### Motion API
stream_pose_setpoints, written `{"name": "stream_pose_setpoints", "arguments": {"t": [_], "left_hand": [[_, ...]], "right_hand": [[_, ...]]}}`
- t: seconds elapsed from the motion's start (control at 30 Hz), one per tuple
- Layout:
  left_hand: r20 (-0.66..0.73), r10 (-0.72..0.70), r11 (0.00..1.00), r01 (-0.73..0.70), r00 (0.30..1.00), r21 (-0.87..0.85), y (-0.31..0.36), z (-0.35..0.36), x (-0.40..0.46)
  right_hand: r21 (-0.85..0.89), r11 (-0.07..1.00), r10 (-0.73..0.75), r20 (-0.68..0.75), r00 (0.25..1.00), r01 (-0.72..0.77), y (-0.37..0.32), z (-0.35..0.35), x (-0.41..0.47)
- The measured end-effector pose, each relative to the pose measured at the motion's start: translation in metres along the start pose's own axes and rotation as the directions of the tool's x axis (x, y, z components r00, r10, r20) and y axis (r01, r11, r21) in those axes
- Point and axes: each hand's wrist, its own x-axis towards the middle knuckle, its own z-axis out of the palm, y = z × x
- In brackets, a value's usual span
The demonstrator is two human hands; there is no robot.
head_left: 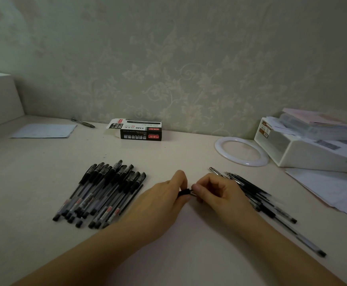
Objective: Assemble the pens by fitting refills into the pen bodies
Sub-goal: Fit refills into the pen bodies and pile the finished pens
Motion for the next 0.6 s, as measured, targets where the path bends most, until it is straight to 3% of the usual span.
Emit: {"name": "stream_pose_setpoints", "arguments": {"t": [0.27,0.5,0.6], "left_hand": [[-0.017,0.033,0.999,-0.033,0.999,-0.002,0.0024,-0.0021,-0.0006],[0.013,-0.019,0.998,0.018,1.0,0.061,0.0031,-0.003,-0.0001],[0.007,-0.061,0.991,0.059,0.998,0.122,0.0009,-0.0058,0.0019]], "right_hand": [[0.046,0.999,0.002,-0.012,1.0,-0.002,-0.0009,0.0014,0.001],[0.16,0.987,0.027,0.005,1.0,-0.028,-0.0024,-0.0013,0.0008],[0.18,0.983,0.041,-0.082,0.996,-0.026,-0.0028,-0.005,0.0028]]}}
